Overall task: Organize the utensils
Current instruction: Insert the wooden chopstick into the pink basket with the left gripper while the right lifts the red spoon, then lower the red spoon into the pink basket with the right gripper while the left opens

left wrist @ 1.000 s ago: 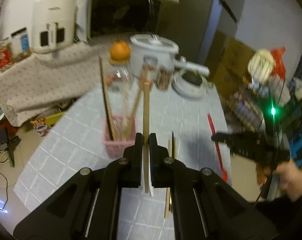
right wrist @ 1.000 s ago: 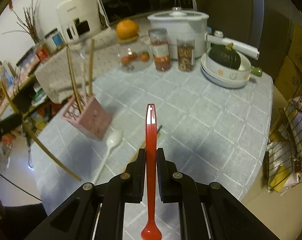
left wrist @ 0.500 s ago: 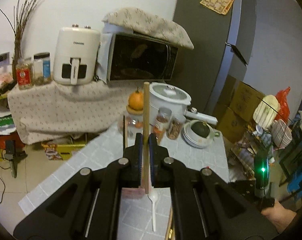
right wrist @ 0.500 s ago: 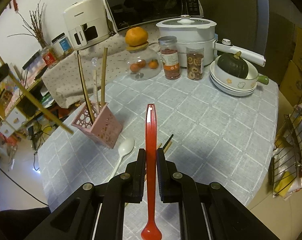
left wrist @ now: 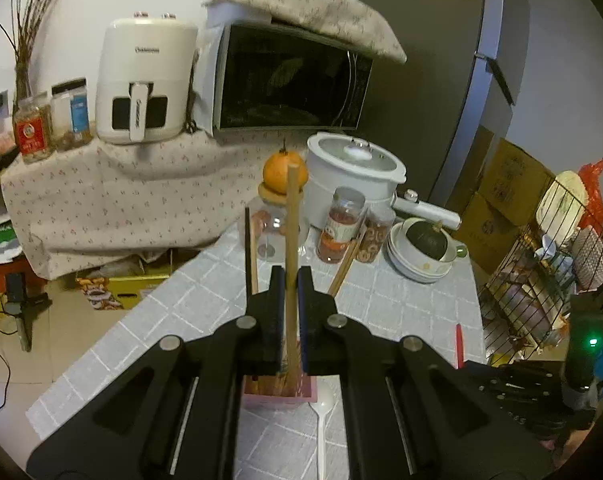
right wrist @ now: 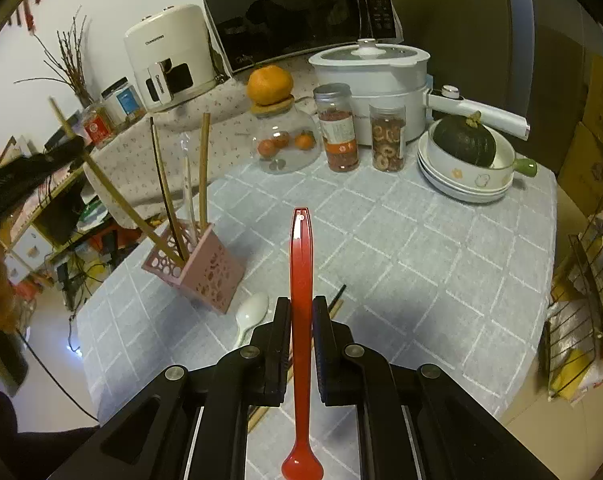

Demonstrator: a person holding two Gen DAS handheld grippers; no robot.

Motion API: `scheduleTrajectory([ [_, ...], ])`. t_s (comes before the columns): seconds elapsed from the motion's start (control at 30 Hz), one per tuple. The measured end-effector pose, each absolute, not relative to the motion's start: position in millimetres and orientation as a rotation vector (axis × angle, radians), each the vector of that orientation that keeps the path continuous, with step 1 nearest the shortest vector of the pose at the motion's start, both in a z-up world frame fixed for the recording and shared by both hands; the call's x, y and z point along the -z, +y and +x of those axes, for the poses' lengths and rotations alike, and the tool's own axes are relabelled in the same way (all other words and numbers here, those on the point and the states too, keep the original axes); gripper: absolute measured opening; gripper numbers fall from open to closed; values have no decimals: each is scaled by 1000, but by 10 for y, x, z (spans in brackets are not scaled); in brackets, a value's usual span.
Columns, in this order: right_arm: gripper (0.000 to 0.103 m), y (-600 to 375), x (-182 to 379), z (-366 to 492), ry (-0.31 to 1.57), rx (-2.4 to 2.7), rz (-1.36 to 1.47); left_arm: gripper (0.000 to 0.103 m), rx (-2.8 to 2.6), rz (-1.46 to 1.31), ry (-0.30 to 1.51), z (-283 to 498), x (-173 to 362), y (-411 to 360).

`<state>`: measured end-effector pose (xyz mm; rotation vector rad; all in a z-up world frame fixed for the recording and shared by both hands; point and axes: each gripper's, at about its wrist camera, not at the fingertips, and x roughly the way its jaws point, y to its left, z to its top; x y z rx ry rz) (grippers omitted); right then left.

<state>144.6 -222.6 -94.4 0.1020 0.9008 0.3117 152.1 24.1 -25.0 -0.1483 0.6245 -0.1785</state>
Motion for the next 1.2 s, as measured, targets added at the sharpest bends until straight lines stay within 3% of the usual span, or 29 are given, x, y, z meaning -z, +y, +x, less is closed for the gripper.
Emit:
scheduleTrajectory([
  [0.3,11,-2173,863,1459,858,-317,126,9,187,-156,736,1744,518,145],
  [0.43,11,-2103,769,1424,799,-341,142,42,211,-202,692,1688,417,198],
  [0.57,11,-1939,639,1412,719,-336,158,45,199,-186,672,1562,253,321],
  [0.67,11,-1776,541,1444,653,-339,169,58,164,-184,706,1479,239,483],
  [0.9,11,-1202,368,1632,442,-347,215,60,98,-97,842,1204,492,862],
  [1.2,11,-684,565,1809,300,-256,142,60,71,-48,984,1140,767,1088],
])
